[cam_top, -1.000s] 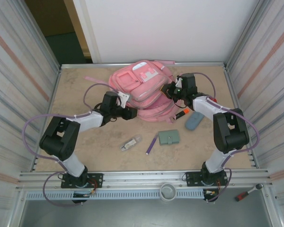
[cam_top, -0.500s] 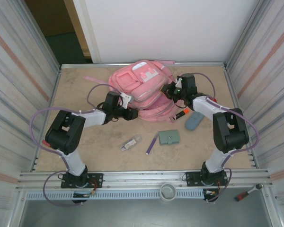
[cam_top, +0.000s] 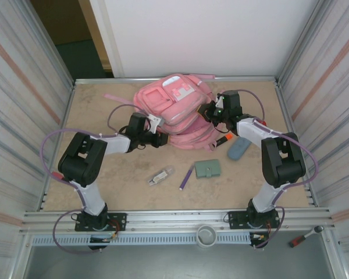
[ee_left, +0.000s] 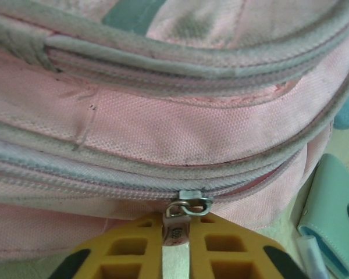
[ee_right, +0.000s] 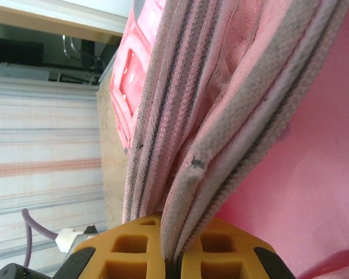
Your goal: Pack the student bag
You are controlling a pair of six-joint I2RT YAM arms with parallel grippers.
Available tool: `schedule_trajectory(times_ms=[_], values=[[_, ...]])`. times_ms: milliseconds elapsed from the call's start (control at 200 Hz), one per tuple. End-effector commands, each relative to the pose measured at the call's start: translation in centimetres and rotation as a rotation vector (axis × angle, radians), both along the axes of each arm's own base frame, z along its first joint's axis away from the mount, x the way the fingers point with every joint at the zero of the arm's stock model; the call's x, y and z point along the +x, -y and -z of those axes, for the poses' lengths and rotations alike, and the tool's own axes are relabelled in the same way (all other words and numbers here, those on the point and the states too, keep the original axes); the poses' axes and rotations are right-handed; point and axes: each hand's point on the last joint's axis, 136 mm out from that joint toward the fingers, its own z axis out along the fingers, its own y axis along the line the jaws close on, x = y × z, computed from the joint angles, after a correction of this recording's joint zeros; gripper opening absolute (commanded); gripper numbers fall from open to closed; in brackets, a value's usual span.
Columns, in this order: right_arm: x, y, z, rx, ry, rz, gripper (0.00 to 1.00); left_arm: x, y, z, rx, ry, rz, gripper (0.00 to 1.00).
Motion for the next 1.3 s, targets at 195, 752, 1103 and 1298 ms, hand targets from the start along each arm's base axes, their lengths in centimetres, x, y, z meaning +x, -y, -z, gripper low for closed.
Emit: schedule_trajectory(times_ms=[195, 752, 1103, 1298], values=[[1.2, 0.9, -1.3, -0.028, 0.053, -0.054, 0.00, -0.1, -0.9, -1.0, 0.024, 0.037, -0.025, 0.00], [1.2, 3.3, -1.1, -0.059, 0.043, -0.187, 0.00, 3.0, -7.6, 0.4, 0.237, 0.012, -0.307, 0.00], [0.9, 3.1, -1.8, -0.055, 0.062, -0.213, 0.00, 6.1, -10.0, -0.1, 0.306, 0.023, -0.402, 0.00], [0.8, 3.2, -1.4, -0.067, 0.058, -0.221, 0.00, 7.7, -10.4, -0.9, 0.317, 0.028, -0.415, 0.00]])
